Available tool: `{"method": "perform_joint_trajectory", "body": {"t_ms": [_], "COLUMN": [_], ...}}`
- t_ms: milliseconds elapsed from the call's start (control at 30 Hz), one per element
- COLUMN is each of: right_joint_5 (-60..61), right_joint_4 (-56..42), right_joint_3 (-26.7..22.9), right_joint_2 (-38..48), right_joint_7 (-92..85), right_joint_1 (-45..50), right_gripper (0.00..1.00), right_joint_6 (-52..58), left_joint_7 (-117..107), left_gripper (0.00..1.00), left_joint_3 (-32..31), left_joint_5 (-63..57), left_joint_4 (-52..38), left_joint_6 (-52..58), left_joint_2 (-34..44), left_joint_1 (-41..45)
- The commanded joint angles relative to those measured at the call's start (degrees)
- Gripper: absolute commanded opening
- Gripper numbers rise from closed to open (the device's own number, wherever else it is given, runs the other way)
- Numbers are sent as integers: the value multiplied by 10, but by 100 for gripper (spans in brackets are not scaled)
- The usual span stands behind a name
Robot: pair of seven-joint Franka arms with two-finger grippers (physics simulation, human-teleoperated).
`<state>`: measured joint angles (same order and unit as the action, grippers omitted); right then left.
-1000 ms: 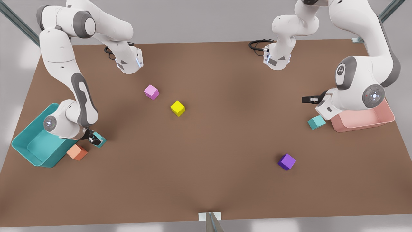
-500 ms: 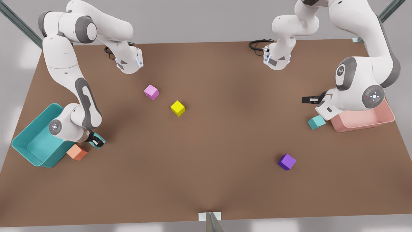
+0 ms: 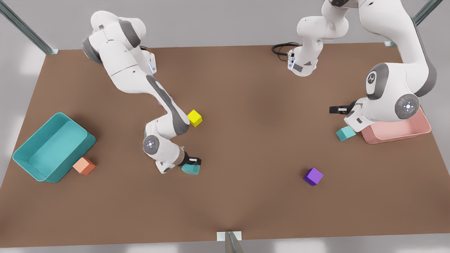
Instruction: Stack the two blue cubes on top of each other
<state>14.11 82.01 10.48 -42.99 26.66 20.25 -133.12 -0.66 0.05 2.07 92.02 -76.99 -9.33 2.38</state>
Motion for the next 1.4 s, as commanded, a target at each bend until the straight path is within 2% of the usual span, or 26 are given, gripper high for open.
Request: {"method": "perform_joint_trajectory", "body": {"t_ms": [0,67,100,133,233,333,367,400,433,600,733,767,800,833,867,900,933,967,1000,1067,1100,1167,1333,1367], "right_joint_5": [-25,-33,-33,-33,-36,-37,-37,-37,-41,-39,-40,-54,-132,-187,-191,-190,-182,-178,-123,-114,-114,-118,-164,-187], "right_joint_4": [-62,-85,-89,-89,-92,-102,-106,-107,-111,-129,-121,-121,-122,-118,-124,-153,-161,-159,-158,-19,44,35,21,11], "right_joint_3": [-7,-26,-47,-64,-82,-87,-92,-93,-93,-93,-92,-96,-99,-112,-133,-164,-170,-168,-170,-163,-164,-169,-163,-163], "right_joint_2": [-47,-67,-74,-76,-95,-109,-114,-119,-122,-104,42,59,51,36,26,35,69,99,128,311,357,333,333,329], "right_joint_7": [298,360,382,395,408,408,408,408,408,408,385,267,109,-83,-174,-367,-511,-575,-617,-527,-512,-507,-288,-288], "right_joint_1": [51,95,125,149,181,188,190,191,192,190,138,72,8,-41,-63,-79,-98,-104,-126,-137,-137,-136,-98,-96], "right_gripper": [61,61,61,61,61,62,69,87,100,100,100,100,100,100,100,100,100,100,100,100,100,100,100,100], "right_joint_6": [-13,-14,-14,-14,-22,-22,-22,-23,-23,0,227,306,354,353,348,347,351,367,412,437,436,437,464,466], "left_joint_7": [-3,-3,-3,-4,-3,-3,-4,-11,-62,-68,-24,-3,5,6,6,6,6,6,6,6,6,6,6,6], "left_gripper": [100,100,100,100,100,100,100,100,100,100,100,100,100,100,100,100,100,100,100,100,100,100,100,100], "left_joint_3": [0,27,79,81,145,170,194,203,203,204,205,205,205,205,205,205,205,205,205,205,204,204,203,203], "left_joint_5": [-5,-5,-4,-4,-4,0,9,62,72,73,73,73,73,73,73,73,73,73,73,73,73,74,74,87], "left_joint_4": [-5,-22,-18,-11,80,206,251,290,301,326,340,340,340,340,340,340,340,340,340,340,340,340,340,340], "left_joint_6": [-8,-37,-40,-45,-194,-386,-458,-508,-526,-583,-585,-587,-597,-599,-599,-599,-599,-599,-599,-599,-599,-599,-599,-600], "left_joint_2": [-2,-10,-9,-16,-14,-14,-17,-20,-25,-46,-68,-76,-79,-84,-88,-92,-96,-100,-104,-113,-121,-131,-152,-157], "left_joint_1": [-4,-4,34,34,42,42,41,42,42,36,5,-3,-6,-6,-6,-7,-7,-6,-6,-5,-3,-1,-1,-1]}}
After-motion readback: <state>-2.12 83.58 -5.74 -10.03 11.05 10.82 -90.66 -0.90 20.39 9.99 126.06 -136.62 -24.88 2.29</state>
